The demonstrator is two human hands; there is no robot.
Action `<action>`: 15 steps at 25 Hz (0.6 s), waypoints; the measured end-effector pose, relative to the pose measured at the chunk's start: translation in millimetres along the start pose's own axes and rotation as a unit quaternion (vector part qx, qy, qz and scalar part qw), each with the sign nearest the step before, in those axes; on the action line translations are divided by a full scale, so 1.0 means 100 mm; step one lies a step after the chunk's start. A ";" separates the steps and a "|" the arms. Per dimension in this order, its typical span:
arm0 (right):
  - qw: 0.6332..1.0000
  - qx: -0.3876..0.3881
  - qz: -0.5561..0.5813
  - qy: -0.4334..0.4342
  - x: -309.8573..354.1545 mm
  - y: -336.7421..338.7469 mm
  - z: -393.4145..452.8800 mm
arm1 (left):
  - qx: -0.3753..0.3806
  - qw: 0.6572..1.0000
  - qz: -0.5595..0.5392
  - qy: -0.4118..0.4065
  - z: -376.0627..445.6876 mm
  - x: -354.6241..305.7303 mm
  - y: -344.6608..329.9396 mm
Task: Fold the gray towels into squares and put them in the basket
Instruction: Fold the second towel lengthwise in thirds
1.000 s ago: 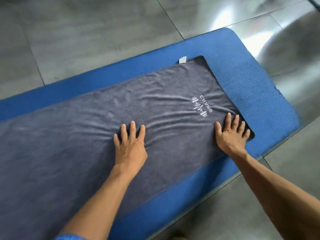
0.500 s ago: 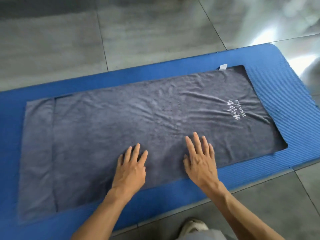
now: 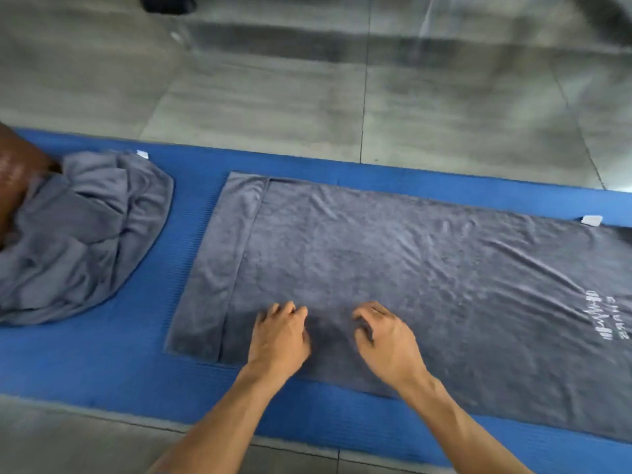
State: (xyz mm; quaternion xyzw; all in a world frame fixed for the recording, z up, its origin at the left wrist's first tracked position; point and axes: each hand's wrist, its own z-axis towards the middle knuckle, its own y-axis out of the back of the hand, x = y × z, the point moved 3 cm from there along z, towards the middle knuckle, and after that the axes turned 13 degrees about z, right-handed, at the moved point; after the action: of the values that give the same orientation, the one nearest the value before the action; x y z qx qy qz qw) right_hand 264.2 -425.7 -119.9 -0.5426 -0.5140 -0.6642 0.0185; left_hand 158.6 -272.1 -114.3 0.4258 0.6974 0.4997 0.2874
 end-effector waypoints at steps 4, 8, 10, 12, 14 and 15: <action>0.994 0.064 0.014 0.084 0.52 -0.28 0.64 | -0.021 0.987 0.005 0.162 -0.06 0.56 -0.07; 0.987 0.112 -0.020 0.116 0.90 -0.63 1.44 | -0.020 0.977 -0.026 0.211 -0.28 1.00 -0.25; 0.980 0.128 -0.076 0.134 1.07 -0.83 1.83 | -0.014 0.968 -0.063 0.241 -0.33 1.11 -0.31; 0.971 0.135 -0.133 0.143 1.21 -1.02 2.16 | -0.017 0.966 -0.061 0.251 -0.33 1.15 -0.34; 0.965 0.150 -0.173 0.128 1.27 -1.16 2.44 | -0.005 0.969 -0.055 0.241 -0.34 1.14 -0.34; 0.962 0.167 -0.188 0.107 1.24 -1.23 2.57 | 0.004 0.970 -0.058 0.237 -0.34 1.15 -0.37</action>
State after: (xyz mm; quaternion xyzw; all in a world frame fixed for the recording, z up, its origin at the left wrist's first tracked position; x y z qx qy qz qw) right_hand 322.4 -121.1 -140.0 -0.3511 -0.7052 -0.6147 0.0386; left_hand 64.8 -191.4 -135.1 0.2552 0.7711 0.5662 0.1405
